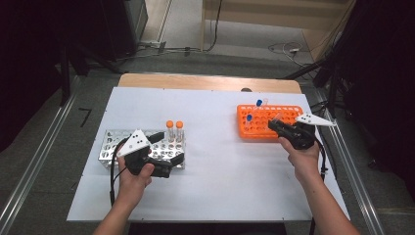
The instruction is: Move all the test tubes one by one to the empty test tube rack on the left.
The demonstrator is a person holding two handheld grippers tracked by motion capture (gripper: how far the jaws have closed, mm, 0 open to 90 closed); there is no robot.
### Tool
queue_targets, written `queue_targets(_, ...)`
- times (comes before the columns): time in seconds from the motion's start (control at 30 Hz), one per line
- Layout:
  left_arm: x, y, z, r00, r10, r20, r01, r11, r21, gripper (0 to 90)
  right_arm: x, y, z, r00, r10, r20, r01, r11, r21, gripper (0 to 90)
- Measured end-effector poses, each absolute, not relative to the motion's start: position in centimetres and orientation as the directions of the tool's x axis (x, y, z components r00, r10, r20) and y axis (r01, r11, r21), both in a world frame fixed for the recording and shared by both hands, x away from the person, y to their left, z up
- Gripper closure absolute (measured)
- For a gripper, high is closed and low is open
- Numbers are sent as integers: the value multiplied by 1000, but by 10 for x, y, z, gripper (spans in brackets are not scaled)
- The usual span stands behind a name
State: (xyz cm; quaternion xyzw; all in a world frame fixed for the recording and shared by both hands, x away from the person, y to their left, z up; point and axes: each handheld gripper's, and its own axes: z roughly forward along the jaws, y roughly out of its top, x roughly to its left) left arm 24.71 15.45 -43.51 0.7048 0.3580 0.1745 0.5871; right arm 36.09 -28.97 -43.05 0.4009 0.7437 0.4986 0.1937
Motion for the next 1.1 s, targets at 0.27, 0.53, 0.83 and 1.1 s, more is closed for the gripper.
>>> queue_targets(0.27, 246, 146, -434, 698, 697, -167, 300, -73, 951, 0, 336, -272, -433, -666, 738, 105, 381, 216, 899, 742)
queue_targets(0.53, 245, 139, -434, 719, 675, -166, 296, -81, 952, 0, 319, -251, -435, -725, 681, 100, 363, 255, 896, 742)
queue_targets(0.83, 243, 130, -432, 737, 656, -165, 291, -88, 953, 0, 307, -226, -438, -768, 634, 86, 348, 301, 888, 741)
queue_targets(1.1, 242, 119, -432, 747, 644, -165, 295, -98, 951, 17, 297, -208, -439, -803, 590, 83, 336, 333, 881, 741)
